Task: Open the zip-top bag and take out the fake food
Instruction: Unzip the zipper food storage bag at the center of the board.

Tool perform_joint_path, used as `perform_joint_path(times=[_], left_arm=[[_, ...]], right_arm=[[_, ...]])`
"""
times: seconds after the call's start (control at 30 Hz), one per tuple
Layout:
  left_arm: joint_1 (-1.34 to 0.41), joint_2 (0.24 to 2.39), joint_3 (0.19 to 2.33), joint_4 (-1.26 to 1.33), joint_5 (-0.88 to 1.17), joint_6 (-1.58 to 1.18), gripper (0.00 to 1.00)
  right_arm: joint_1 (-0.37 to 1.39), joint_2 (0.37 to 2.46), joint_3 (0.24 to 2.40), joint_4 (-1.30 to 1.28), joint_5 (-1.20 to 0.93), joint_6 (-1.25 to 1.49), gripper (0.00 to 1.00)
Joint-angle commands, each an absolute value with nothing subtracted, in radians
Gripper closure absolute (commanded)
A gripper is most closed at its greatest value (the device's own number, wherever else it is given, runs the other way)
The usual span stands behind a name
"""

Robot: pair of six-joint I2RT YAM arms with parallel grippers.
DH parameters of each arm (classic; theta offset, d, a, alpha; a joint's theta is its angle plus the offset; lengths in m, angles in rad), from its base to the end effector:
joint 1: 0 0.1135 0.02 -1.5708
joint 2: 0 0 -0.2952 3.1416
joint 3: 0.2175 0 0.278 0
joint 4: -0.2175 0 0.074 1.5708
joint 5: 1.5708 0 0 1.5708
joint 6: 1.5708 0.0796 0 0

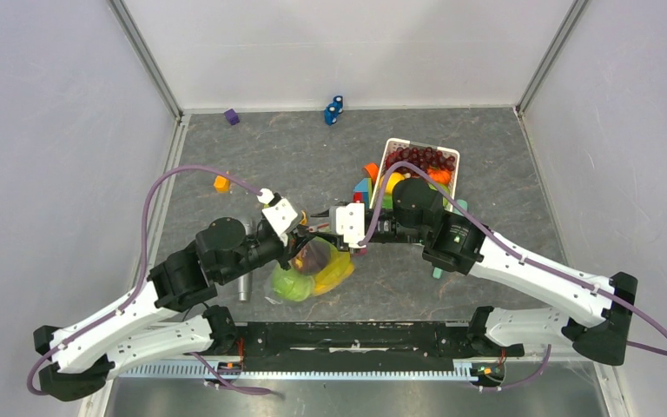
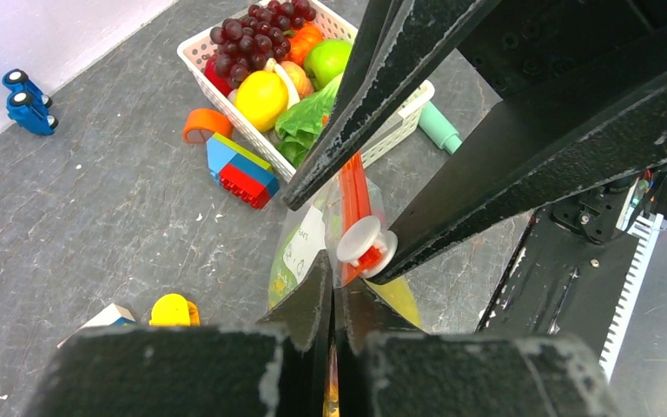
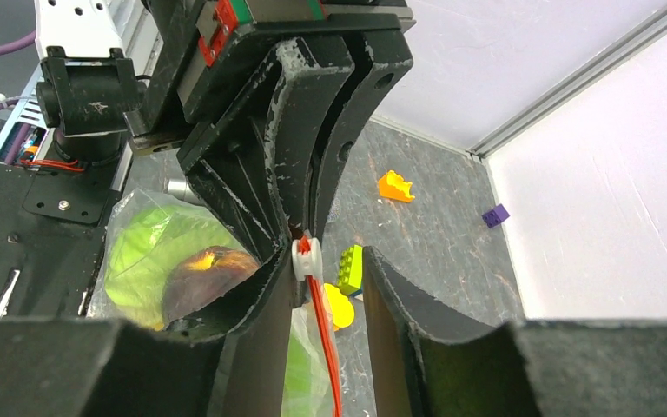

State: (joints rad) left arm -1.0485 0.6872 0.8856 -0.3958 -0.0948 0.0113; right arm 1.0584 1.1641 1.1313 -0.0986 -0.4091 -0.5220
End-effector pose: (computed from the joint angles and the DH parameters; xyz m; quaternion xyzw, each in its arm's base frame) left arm 0.1045 -0.1664 0.3830 0.3645 0.6817 -0.2821 0.5682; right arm 0.1304 0.2964 0.4164 -0.6174 0.4230 0.3183 0.5819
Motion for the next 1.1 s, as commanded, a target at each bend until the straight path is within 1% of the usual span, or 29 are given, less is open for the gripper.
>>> perform_joint_path(times=[0.0, 0.13, 0.23, 0.43, 0.47, 0.53, 0.6, 0.67, 0.83, 0.93, 1.07], left_arm=[[-1.043, 0.661, 0.899, -0.313, -0.080, -0.022, 0.98], [-1.042, 0.655, 0.897, -0.313, -0.082, -0.020, 0.98], [-1.043, 0.656, 0.896, -0.310, -0.080, -0.020, 0.98], [-1.043, 0.655, 0.891, -0.310, -0.077, -0.021, 0.98], [-1.043, 0.655, 0.890, -0.310, -0.077, -0.021, 0.98], [-1.042, 0.654, 0.887, -0.308, -0.077, -0.022, 0.98], [-1.043, 0.654, 0.885, -0.308, -0.077, -0.022, 0.98], [-1.043, 0.653, 0.885, -0.308, -0.074, -0.022, 0.98], [-1.042, 0.647, 0.878, -0.306, -0.073, -0.026, 0.98], [-1.043, 0.647, 0.873, -0.305, -0.072, -0.029, 0.98], [-1.043, 0.634, 0.861, -0.305, -0.080, -0.043, 0.98]], right_arm=[[1.061, 1.172, 1.128, -0.092, -0.397, -0.537, 0.60], [1.062, 1.174, 1.128, -0.098, -0.396, -0.543, 0.61], [1.062, 1.174, 1.129, -0.098, -0.406, -0.542, 0.71], [1.062, 1.172, 1.129, -0.092, -0.432, -0.539, 0.78], [1.062, 1.173, 1.128, -0.091, -0.433, -0.536, 0.78], [1.062, 1.170, 1.125, -0.081, -0.430, -0.528, 0.66], [1.062, 1.167, 1.120, -0.069, -0.434, -0.522, 0.64], [1.062, 1.163, 1.117, -0.055, -0.442, -0.517, 0.65], [1.062, 1.161, 1.113, -0.055, -0.451, -0.516, 0.80], [1.061, 1.156, 1.105, -0.055, -0.455, -0.516, 0.91], [1.062, 1.150, 1.094, -0.058, -0.435, -0.513, 0.97]])
